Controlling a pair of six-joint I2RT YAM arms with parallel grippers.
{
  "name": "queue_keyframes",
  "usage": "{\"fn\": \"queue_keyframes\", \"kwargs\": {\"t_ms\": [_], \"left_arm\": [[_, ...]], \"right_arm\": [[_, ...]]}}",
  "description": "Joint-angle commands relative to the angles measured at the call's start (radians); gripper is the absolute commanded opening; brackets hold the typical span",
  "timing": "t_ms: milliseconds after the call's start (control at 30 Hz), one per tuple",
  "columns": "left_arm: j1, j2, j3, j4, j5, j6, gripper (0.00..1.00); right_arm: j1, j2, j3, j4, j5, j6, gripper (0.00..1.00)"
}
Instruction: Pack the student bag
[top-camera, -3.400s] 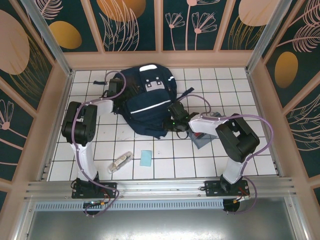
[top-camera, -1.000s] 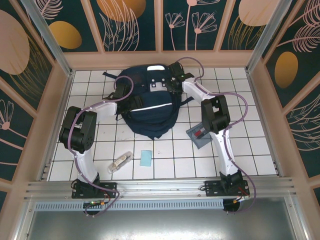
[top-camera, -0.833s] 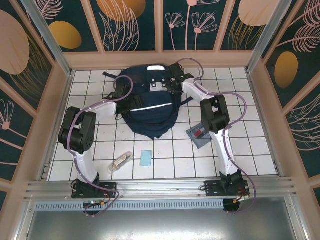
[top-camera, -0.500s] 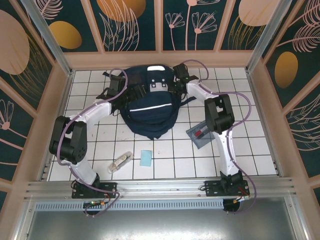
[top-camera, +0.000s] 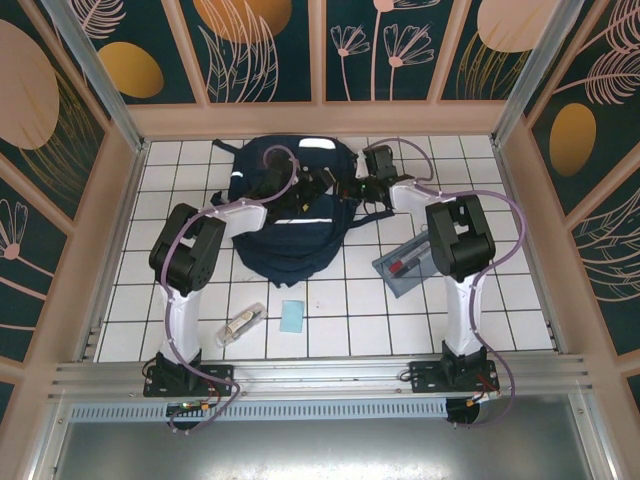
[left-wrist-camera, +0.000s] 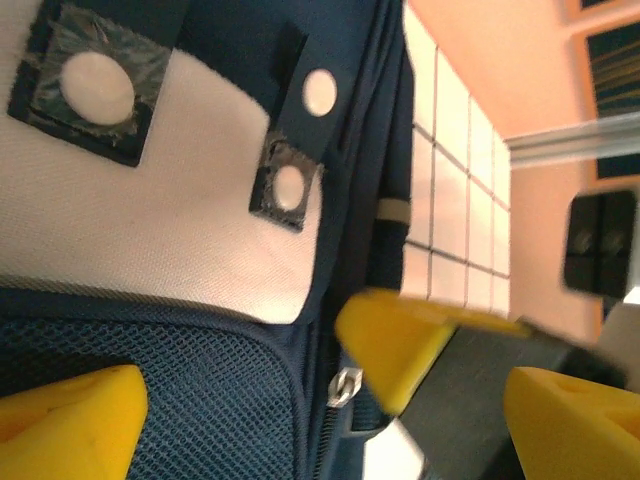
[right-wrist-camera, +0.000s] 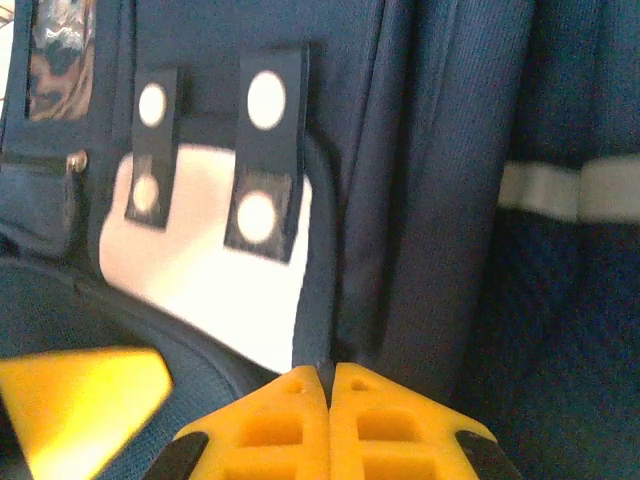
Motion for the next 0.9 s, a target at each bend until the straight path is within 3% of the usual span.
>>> {"fn": "queue_keyframes", "kwargs": {"t_ms": [0,200,333,567,767,800,867], "left_arm": [[0.009,0.106,0.054,0.069,-0.090,-0.051,0.92],[0.009,0.288,0.138,0.132,-0.080,-0.110,0.92],[0.009,0.320,0.139,0.188,-0.088,-0.160,0.92],[0.007,0.294,0.140,0.198,-0.099,-0.162,0.92],[0.007,0.237,0.119,0.171,-0.089,-0.109,0.92],[0.007,0.226,0.125,0.151,-0.085,-0.089,0.93],[0.013,0.200,0.142,0.115,-0.070,-0.048,0.93]], "right_arm": [[0.001,-0.105,-0.099,0.102,-0.071,-0.054,0.00],[0.008,-0.212,-0.386,0.311,-0.106,-0.053,0.00],[0.050,-0.274,-0.506,0.384,-0.089,-0.038,0.00],[0.186,-0.302,-0.481,0.324,0.027,-0.027,0.00],[0.217,-0.293,-0.436,0.297,0.077,-0.012,0.00],[0.225,-0.295,-0.428,0.292,0.079,-0.015,0.01],[0.248,-0.294,-0.403,0.258,0.100,-0.037,0.14]]}}
